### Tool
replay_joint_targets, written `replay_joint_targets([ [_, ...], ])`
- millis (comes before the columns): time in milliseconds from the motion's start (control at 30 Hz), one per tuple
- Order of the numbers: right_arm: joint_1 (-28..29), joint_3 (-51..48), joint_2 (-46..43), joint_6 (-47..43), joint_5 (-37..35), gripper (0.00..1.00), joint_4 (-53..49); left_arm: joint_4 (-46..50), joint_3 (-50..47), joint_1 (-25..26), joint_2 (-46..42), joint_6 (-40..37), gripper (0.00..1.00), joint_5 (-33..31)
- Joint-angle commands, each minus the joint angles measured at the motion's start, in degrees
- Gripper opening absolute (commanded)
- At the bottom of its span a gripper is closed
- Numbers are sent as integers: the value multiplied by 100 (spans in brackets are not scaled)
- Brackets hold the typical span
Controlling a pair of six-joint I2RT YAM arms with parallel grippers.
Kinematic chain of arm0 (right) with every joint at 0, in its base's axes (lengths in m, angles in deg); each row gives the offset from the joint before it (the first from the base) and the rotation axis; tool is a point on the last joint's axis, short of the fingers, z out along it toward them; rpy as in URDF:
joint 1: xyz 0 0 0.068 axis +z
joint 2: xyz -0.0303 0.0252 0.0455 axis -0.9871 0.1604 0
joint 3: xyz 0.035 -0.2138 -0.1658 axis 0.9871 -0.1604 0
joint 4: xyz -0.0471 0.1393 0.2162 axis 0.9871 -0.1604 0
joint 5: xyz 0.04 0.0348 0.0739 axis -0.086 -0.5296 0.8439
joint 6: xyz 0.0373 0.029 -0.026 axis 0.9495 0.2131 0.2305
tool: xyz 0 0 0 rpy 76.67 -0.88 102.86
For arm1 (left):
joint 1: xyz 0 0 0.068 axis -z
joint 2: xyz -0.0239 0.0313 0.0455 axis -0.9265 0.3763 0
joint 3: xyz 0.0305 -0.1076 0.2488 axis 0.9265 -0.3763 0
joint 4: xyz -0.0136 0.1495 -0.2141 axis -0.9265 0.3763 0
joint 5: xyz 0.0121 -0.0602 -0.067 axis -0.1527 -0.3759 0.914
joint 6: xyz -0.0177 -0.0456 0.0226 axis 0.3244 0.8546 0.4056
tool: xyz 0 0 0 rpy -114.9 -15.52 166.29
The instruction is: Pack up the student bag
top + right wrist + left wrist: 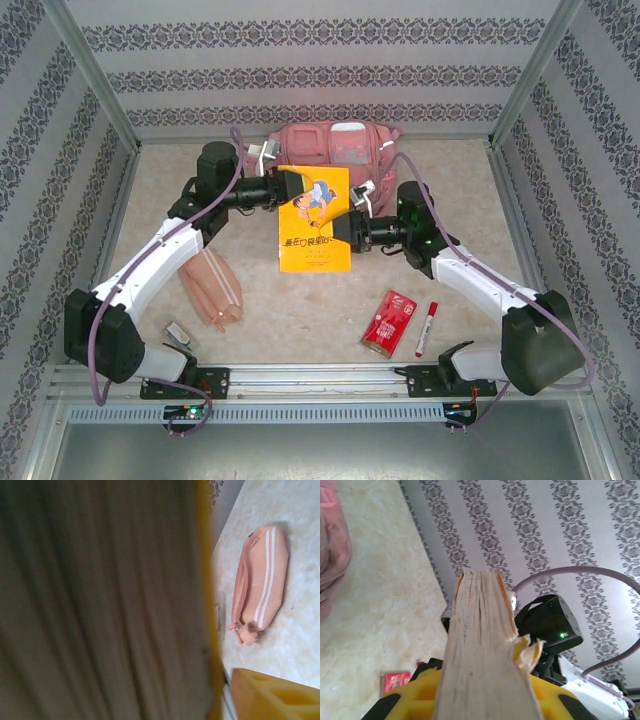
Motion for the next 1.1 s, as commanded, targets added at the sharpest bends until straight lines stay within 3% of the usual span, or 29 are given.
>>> replay_joint_targets([
  [0, 3, 89, 88, 834, 240, 54, 1225, -1337, -58, -30, 21, 405, 0, 378],
  [67, -115, 59, 1, 943, 100, 32, 1320, -914, 11, -43, 38, 47, 5, 328],
  [133, -309, 27, -90, 973, 3, 10, 1283, -319, 118, -64, 44, -428, 29, 125],
  [167, -431, 6, -142, 952, -67, 0, 1180, -37, 159, -88, 44, -700, 34, -20],
  [333, -1152, -28, -280, 729, -251, 0, 611, 1202, 553, -155, 206, -2405, 59, -802],
  [433, -1752, -16, -457, 289, -689, 0, -375, 2080, 1037, -110, 560, -3604, 61, -1383],
  [500, -2164, 120, -646, -397, -1276, 0, -1581, 2563, 1388, 44, 883, -4618, 62, -1818],
  [567, -2525, 319, -868, -1057, -2297, 0, -2829, 3093, 1845, 355, 1319, -5786, 65, -2500],
  [633, -2796, 388, -1047, -1259, -3037, 0, -3370, 3442, 2342, 604, 1842, -6567, 68, -3116],
  [733, -3170, 357, -1240, -1274, -3465, 0, -3558, 3715, 3150, 790, 2743, -7225, 69, -3783],
  [833, -3378, 433, -1272, -1433, -3448, 0, -3720, 3894, 3919, 908, 3614, -7746, 72, -4466],
  [1067, -3484, 334, -1309, -1584, -3240, 0, -3817, 4222, 5004, 923, 5069, -8486, 81, -4985],
])
